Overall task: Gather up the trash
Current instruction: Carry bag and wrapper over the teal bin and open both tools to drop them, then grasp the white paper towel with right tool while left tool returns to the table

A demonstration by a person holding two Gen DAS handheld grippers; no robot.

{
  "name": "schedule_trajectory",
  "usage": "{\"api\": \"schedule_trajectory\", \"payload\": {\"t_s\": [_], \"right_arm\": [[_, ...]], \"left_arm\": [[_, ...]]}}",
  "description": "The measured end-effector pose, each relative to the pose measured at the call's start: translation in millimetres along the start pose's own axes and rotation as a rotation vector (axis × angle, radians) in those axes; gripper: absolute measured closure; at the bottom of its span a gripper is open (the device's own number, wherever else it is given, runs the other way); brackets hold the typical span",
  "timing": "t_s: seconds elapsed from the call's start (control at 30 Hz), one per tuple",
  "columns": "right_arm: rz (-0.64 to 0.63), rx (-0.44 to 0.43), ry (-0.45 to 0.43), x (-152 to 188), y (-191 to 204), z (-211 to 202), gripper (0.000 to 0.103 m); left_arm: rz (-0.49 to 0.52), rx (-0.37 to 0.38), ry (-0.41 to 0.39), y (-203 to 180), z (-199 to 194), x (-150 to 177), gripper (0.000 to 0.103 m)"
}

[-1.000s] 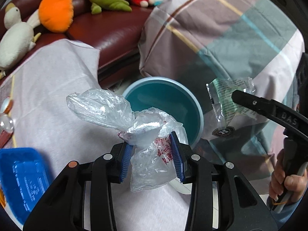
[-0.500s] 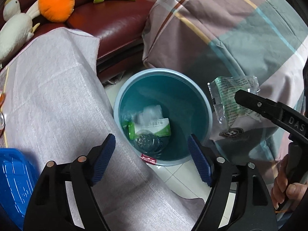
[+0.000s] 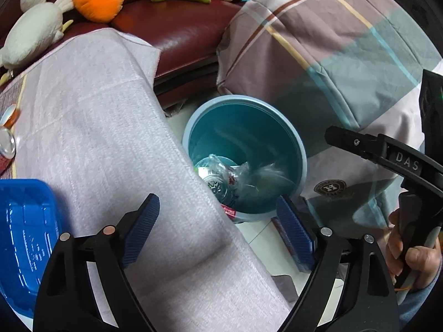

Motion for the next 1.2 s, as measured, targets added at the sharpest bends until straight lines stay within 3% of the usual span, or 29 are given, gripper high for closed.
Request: {"api": "schedule_trajectory", "payload": {"t_s": [0.57,0.87,1.2], "right_arm": [[-0.1,0.001,0.042,19,71,-16,0.024],[-0.213,-0.022,0.048,34,146,-28,0.024],[-0.349,-0.063,0.118,82,240,-29,0.024]], "left_arm": [[-0.104,0.011,-0.091,59,-64,19,0.014],[-0.193,0.002,-0.145,115,-105,36,0.014],[-0.29,-0.052,-0.235,202,-168,78,0.013]]}}
Point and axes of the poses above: each gripper's, at about its wrist camera, not at the fingertips, and z roughly the way its jaws point, y to its left, x to its underside, the point moved 8 cm from there along z, roughly the way its jaws point, and after that the axes turned 7 degrees about -z, right-handed, at the moved point
